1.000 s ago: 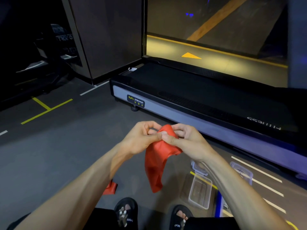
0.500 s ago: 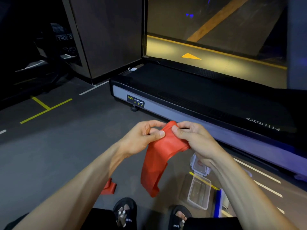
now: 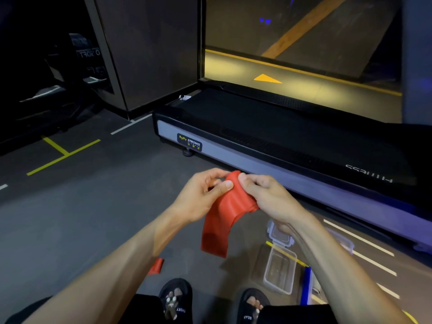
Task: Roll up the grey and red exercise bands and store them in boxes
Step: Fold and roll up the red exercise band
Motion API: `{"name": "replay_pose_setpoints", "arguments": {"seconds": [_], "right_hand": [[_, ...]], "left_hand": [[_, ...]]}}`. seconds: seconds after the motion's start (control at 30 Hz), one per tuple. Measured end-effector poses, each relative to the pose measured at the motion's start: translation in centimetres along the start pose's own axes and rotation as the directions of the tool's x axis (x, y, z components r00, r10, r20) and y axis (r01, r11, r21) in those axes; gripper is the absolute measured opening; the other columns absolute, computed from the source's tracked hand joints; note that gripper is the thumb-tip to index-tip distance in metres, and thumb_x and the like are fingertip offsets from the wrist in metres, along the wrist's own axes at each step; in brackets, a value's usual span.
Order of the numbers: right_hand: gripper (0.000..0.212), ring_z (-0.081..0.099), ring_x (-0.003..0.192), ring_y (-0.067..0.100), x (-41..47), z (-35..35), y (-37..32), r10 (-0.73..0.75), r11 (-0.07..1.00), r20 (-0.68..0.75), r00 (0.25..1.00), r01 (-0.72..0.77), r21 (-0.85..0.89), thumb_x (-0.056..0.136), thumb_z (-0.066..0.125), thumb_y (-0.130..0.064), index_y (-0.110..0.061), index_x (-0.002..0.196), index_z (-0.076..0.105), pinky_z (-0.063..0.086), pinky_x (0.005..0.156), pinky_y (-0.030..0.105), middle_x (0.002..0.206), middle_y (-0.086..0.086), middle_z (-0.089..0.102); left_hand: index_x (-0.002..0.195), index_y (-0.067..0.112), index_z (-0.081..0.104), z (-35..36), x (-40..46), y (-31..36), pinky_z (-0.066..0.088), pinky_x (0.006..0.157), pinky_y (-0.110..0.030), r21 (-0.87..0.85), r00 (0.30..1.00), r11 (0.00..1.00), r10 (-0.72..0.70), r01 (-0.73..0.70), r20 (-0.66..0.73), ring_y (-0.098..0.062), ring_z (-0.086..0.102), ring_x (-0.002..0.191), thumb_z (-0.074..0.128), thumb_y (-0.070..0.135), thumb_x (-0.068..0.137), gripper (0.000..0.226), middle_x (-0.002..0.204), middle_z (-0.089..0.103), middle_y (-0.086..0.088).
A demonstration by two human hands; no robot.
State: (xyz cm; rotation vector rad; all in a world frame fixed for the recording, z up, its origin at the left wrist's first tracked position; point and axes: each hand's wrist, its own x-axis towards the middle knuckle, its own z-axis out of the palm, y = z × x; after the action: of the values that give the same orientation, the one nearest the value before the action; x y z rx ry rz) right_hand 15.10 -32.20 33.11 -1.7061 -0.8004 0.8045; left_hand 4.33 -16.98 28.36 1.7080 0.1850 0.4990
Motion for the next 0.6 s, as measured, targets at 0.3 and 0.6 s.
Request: {"name": "replay_pose_setpoints", "arguments": {"seconds": [0.3,0.6], "right_hand": [[0.022,0.074,0.084,0.019,0.4,-0.8,-0.2,-0.051,0.996,-0.186,0.981,0.063,0.062,0.092,0.074,-0.015,-0.007,0.111,0.066,0.058,0.075,0.031,0.100,0.013,0.076],[0.017,0.069,0.069,0.006,0.4,-2.3,-0.5,-0.018,0.999,-0.190,0.982,0.025,0.033,0.095,0.071,-0.024,-0.011,0.107,0.069,0.048,0.057,0.017,0.088,0.002,0.077]], "left_hand": [[0.115,0.008,0.068,0.5,-0.3,0.1,0.049,0.072,-0.031,-0.148,0.999,0.988,-0.045,0.042,-0.018,-0.021,0.060,0.076,0.066,0.027,0.096,0.027,0.079,0.067,-0.012],[0.099,0.001,0.067,-0.2,-0.7,-0.1,0.050,0.078,-0.029,0.018,0.996,0.999,-0.046,0.044,0.074,-0.011,0.062,0.081,0.058,0.017,0.102,0.018,0.088,0.070,-0.001]]}}
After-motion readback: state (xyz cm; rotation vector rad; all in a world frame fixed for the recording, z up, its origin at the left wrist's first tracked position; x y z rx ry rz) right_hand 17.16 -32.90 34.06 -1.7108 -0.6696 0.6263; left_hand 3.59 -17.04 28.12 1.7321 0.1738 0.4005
